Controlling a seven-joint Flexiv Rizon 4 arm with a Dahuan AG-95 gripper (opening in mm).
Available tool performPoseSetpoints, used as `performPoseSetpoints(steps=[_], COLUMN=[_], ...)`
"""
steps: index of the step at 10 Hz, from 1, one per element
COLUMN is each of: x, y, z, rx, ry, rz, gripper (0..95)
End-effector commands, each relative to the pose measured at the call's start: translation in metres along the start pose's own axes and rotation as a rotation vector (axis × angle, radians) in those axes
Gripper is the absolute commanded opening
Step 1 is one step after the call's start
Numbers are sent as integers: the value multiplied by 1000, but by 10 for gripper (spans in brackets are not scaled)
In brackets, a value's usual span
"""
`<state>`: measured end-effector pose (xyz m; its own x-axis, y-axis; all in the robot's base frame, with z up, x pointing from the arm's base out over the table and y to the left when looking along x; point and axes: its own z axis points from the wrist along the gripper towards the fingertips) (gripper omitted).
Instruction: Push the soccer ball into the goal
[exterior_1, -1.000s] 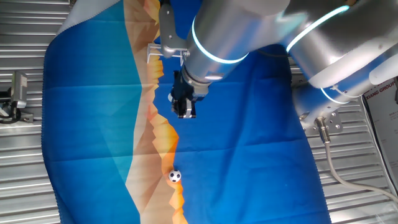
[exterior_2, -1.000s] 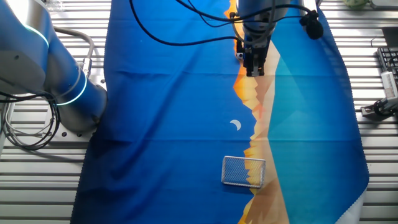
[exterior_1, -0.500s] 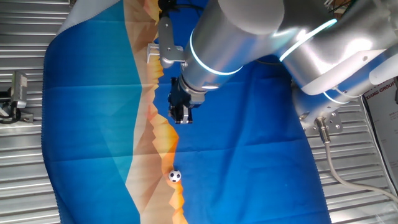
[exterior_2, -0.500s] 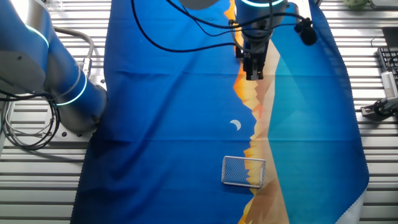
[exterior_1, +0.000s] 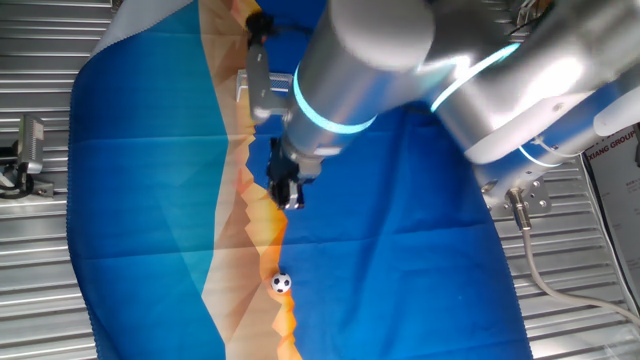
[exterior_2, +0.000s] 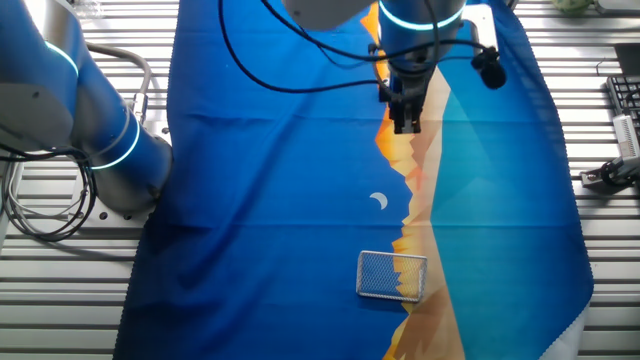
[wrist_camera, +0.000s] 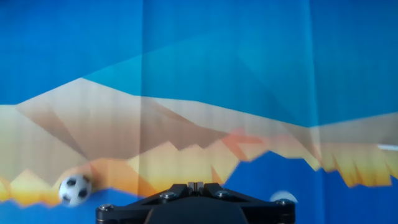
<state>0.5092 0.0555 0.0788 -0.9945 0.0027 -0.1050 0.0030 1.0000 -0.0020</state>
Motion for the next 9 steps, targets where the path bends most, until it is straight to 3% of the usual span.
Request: performPoseSetpoints(steps=[1, 9], x=[4, 4], y=[-1, -1], z=[-1, -1], rx=[3, 11], ry=[4, 5], rz=[-1, -8], gripper=[0, 0])
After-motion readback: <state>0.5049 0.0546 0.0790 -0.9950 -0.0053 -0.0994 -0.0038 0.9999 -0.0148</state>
